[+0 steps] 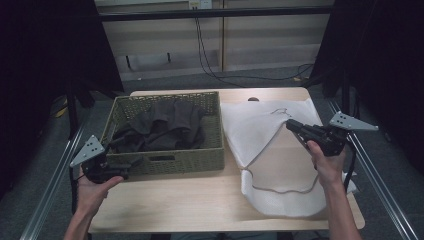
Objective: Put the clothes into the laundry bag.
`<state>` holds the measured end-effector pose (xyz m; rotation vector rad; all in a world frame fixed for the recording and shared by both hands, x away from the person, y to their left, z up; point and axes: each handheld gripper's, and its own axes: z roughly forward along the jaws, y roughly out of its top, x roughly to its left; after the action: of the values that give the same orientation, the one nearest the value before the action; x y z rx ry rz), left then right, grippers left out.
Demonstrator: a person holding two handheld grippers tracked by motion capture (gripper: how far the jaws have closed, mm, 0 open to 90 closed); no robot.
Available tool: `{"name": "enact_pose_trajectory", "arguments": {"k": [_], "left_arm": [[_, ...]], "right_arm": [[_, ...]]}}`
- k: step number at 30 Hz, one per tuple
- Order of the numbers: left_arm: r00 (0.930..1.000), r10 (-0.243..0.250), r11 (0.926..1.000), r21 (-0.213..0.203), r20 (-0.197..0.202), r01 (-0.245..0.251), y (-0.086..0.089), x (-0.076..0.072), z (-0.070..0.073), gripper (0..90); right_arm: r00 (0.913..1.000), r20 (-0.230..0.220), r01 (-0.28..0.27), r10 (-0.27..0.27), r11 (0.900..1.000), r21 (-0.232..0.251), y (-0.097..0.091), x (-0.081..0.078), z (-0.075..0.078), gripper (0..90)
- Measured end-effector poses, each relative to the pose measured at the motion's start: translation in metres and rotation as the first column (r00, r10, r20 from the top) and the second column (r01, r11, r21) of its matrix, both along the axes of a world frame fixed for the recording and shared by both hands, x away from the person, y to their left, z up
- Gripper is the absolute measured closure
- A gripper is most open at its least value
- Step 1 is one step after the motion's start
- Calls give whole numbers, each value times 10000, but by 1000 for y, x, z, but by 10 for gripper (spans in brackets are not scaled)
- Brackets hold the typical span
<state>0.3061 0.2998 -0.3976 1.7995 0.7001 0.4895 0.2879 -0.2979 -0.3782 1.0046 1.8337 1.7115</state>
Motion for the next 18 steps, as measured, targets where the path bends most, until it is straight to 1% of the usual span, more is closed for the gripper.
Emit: {"name": "enact_pose_trajectory", "arguments": {"k": [2, 3, 5, 6, 7, 8, 9, 11, 12, 13, 14, 16, 17, 18], "left_arm": [[10000, -44, 10000, -79, -27, 43, -1, 3, 1, 75], [9999, -108, 9997, 197, 51, 107, -2, 8, 4, 75], [9996, -284, 9994, 217, 22, 283, -3, 15, 7, 72], [9997, -245, 9993, 270, -55, 246, -3, 18, 9, 68], [9990, -437, 9989, 155, -96, 439, -4, 23, 10, 67], [9990, -437, 9989, 155, -96, 439, -4, 23, 10, 67], [9992, -392, 9985, 377, 18, 392, -5, 31, 13, 66], [9988, -469, 9979, 447, -137, 474, -6, 39, 16, 64], [9978, -611, 9973, 399, -263, 621, -7, 44, 18, 62], [9976, -592, 9966, 551, -358, 611, -8, 49, 19, 64], [9983, -472, 9961, 736, -353, 497, -10, 53, 20, 72], [9974, -627, 9935, 928, -355, 657, -13, 61, 21, 81], [9974, -627, 9935, 928, -355, 657, -13, 61, 21, 84], [9959, -735, 9950, 636, -521, 767, -15, 69, 22, 83]], "right_arm": [[10000, 54, -7, 8, 10000, -62, -1, 0, 0, 894], [10000, 30, 2, -2, 10000, -60, -1, 0, -1, 894], [10000, -3, -7, 7, 10000, -67, -1, 1, -1, 894], [10000, 7, -17, 17, 10000, -58, -1, 1, -1, 894], [10000, 10, 20, -20, 10000, -57, -1, 1, -1, 894], [10000, 5, 27, -27, 10000, -57, -1, 1, -1, 894], [10000, -32, 22, -22, 10000, -36, 0, 1, -1, 894], [10000, -37, 23, -23, 10000, -42, 0, 1, -1, 894], [10000, -53, 25, -25, 10000, -41, 0, 1, -1, 894], [10000, -64, 9, -10, 10000, -78, -1, 1, -2, 894], [10000, -57, 35, -35, 10000, -45, -1, 1, -2, 894], [10000, -52, 35, -36, 10000, -71, -1, 2, -2, 894], [10000, -52, 35, -36, 10000, -71, -1, 2, -2, 894], [9999, -61, 88, -89, 9999, -95, -1, 2, -2, 894]]}}
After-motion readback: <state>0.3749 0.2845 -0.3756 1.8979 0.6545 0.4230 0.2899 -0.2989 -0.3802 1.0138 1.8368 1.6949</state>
